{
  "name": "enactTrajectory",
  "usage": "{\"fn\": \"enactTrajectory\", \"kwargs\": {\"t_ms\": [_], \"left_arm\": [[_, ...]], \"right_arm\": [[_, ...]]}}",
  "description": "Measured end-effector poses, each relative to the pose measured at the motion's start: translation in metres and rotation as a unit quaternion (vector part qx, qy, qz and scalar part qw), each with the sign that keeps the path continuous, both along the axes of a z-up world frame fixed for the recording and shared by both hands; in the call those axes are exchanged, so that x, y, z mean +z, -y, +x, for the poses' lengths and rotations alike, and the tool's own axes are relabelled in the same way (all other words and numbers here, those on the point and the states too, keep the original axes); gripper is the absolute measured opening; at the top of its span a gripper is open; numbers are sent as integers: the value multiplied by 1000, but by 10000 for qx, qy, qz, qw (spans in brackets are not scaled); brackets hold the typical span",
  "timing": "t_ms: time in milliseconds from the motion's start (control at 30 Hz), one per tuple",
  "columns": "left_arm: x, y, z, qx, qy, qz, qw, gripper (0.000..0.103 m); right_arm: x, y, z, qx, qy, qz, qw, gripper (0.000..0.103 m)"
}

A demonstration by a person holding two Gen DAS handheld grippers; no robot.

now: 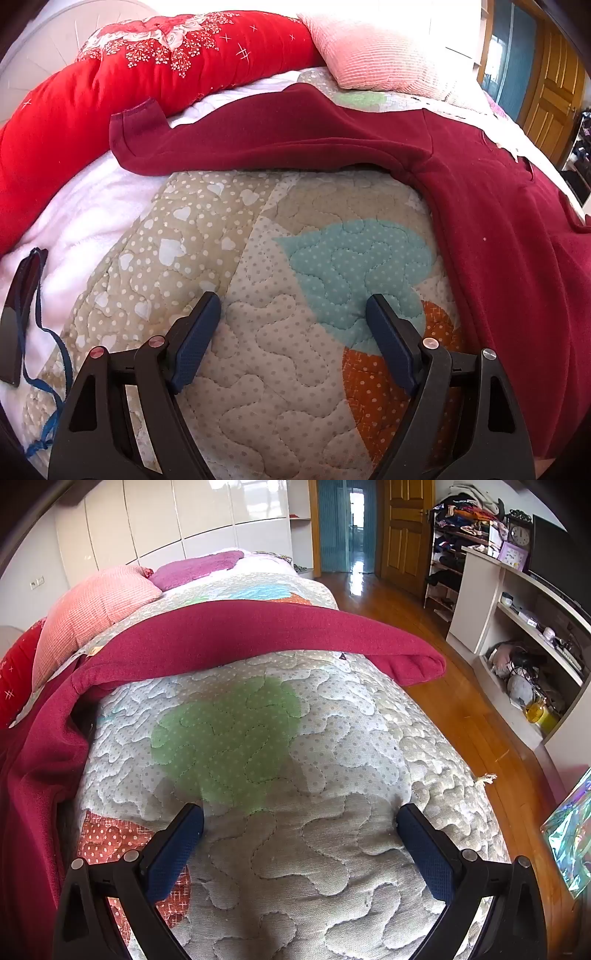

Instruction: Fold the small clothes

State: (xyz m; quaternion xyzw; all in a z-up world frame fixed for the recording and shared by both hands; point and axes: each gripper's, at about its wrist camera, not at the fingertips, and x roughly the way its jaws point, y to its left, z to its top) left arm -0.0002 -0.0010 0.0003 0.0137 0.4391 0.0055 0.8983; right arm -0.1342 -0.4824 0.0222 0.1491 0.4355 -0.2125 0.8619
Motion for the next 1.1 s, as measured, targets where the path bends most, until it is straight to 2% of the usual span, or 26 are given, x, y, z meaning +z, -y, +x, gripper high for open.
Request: {"fn": "enactTrajectory", "kwargs": {"t_ms": [133, 200, 600, 700, 833, 1000, 1100], "left_arm": [[0, 4, -1, -1, 3, 11, 10000, 82], [0, -1, 0, 0, -12, -107, 9999, 82], [0, 3, -1, 25, -4, -3, 10000, 82], [3, 1, 2, 23, -162, -36, 9999, 82], [17, -4, -8, 243, -347, -292, 9987, 82], [50, 9, -39, 111, 54, -270, 9996, 82], [67, 18, -55, -90, 185, -319, 9993, 82]], "right_arm": [[0, 0, 0, 0, 0, -1, 10000, 103], [0, 0, 0, 0, 0, -2, 10000, 103], [0, -1, 0, 3, -4, -9, 10000, 103], [0, -1, 0, 3, -4, -9, 10000, 103], [0, -2, 1, 2, -34, -58, 10000, 103], [4, -7, 0, 1, -157, -23, 9999, 103], [18, -19, -9, 83, -107, 9, 9999, 103]]}}
